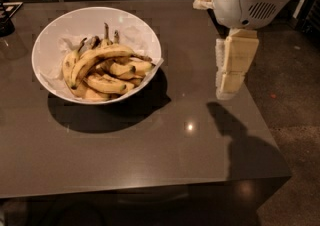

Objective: Pick banana from white bowl

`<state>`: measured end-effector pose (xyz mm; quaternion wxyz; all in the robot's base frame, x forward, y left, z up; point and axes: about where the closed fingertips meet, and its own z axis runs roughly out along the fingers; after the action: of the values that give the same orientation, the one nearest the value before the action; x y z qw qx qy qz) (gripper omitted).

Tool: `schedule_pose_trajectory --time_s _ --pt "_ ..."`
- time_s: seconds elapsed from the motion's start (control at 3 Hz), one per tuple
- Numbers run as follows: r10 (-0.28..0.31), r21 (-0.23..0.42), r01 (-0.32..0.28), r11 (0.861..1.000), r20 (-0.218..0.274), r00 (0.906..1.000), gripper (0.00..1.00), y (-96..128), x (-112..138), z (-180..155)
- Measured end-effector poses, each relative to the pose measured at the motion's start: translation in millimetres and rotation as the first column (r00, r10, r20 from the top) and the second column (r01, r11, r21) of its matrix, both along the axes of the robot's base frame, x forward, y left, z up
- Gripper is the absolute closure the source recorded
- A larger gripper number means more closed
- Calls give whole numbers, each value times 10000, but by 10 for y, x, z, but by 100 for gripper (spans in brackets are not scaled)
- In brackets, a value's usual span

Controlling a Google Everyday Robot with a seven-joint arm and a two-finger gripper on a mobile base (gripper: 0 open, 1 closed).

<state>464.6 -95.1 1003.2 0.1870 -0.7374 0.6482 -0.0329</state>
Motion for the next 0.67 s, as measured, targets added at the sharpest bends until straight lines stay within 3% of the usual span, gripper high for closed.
schedule_pose_trajectory --time_s 0.33,0.67 --pt "998 33 -998 9950 74 9950 0 409 278 -14" --pt "3302 -372 -3316 9427 -384 9431 0 1194 710 -198"
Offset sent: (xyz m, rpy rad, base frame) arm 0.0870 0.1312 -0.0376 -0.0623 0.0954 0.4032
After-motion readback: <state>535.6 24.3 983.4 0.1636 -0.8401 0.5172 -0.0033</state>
